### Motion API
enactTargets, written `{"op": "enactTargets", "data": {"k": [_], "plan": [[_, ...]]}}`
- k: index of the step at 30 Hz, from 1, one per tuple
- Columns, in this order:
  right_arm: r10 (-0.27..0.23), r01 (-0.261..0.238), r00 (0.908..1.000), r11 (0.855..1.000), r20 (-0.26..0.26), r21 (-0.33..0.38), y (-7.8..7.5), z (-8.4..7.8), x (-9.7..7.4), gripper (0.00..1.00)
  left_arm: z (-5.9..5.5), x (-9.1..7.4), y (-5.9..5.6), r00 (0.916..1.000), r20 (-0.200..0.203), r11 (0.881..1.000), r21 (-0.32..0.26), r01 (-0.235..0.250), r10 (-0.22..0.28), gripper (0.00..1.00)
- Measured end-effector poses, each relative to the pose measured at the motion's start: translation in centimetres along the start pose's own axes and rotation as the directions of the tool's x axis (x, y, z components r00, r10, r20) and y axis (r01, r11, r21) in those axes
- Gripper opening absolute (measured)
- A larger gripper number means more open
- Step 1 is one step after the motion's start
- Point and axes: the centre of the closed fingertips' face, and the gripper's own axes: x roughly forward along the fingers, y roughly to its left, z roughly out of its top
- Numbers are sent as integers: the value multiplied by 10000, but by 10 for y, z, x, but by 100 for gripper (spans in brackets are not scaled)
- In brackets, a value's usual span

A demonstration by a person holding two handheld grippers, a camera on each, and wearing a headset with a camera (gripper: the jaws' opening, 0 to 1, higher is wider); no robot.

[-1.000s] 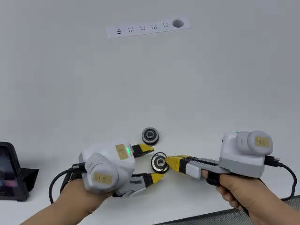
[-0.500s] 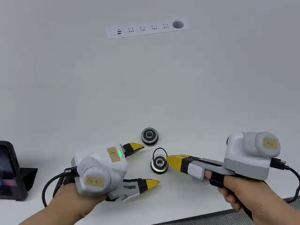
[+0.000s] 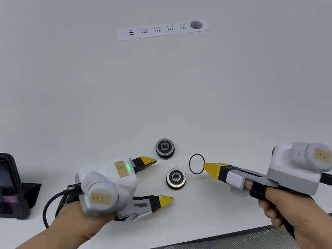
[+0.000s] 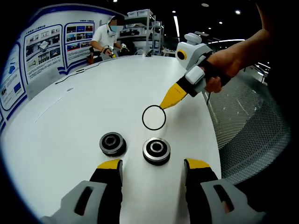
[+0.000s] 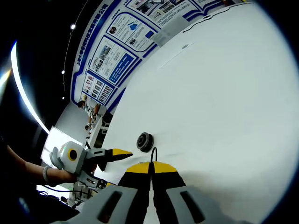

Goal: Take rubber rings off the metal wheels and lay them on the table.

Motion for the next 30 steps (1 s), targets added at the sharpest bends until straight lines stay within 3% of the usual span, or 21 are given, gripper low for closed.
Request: {"op": "enactTargets", "data": {"k": [10,13,26,30], "plan": [[-838,836,9964,9961,-94,-266,-23,-1,-1,2,-1,-1,0,10000,-4,10000,-68,-34,34,53],[-991,987,9951,9939,-51,-496,-27,-1,0,11,-1,-1,0,10000,-18,10000,-73,-35,35,52],[-1550,1504,9878,9744,-148,-1672,-33,-4,-4,23,0,-2,0,10000,-5,9999,-146,-21,21,50],[-1093,1061,9940,9806,-103,-1648,-21,-2,-1,23,3,-2,0,9999,109,9999,-151,-37,38,45]]}}
